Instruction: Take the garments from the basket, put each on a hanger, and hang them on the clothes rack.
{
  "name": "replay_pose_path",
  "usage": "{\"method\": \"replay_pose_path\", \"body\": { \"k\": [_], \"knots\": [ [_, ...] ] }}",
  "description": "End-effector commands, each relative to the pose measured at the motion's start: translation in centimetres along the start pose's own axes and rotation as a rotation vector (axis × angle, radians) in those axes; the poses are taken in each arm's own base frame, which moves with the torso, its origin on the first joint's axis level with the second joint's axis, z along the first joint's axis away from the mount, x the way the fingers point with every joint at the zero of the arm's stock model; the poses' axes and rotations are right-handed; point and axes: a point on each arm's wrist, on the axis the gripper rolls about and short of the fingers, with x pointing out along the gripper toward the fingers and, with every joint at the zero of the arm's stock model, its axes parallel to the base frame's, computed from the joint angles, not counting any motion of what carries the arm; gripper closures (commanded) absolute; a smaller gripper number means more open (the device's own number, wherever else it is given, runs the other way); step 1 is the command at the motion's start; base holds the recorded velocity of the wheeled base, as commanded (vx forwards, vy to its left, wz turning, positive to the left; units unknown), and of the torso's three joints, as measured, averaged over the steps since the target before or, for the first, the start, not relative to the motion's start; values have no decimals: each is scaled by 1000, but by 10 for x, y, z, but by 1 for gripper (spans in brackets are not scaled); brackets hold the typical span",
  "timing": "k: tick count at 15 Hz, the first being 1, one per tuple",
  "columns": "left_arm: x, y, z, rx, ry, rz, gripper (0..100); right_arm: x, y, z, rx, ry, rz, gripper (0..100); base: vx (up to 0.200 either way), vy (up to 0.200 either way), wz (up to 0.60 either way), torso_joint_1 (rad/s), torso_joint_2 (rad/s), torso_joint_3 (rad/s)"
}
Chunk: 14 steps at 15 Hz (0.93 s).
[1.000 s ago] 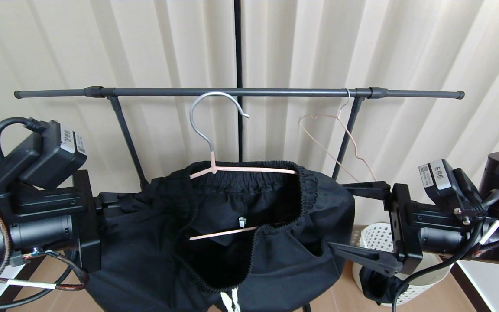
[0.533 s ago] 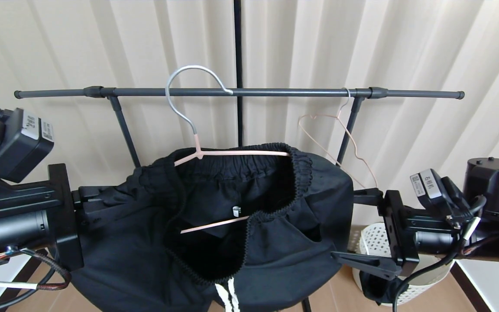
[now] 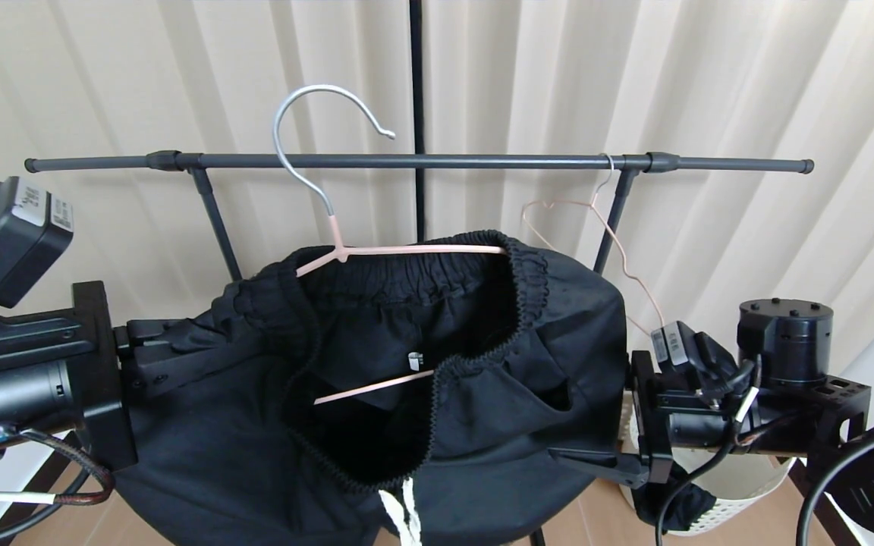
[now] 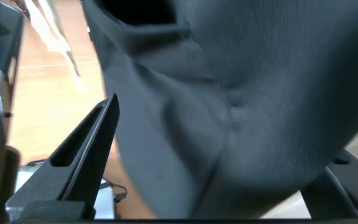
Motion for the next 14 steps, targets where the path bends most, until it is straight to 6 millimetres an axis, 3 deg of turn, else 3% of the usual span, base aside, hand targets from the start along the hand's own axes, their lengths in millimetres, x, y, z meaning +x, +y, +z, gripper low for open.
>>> {"method": "replay_pose_path", "body": {
  "k": [1, 5, 6, 9, 14],
  "knots": [
    [0, 1, 2, -17, -11, 2, 100, 10, -4, -19, 45, 40, 7, 0, 0, 0, 0, 0, 0, 0],
    [0, 2, 4, -18, -16, 7, 100, 13, -7, -24, 27, 66, -22, 0, 0, 0, 0, 0, 0, 0],
    [0, 2, 4, -18, -16, 7, 100, 13, -7, -25, 21, 77, -37, 100, 0, 0, 0, 0, 0, 0],
    [0, 2, 3, -21, -16, 9, 100, 13, -11, -23, 9, 98, -100, 100, 0, 0, 0, 0, 0, 0],
    [-6, 6, 2, -31, -16, 46, 100, -6, -30, -21, -8, 77, -195, 100, 0, 0, 0, 0, 0, 0]
  ]
}}
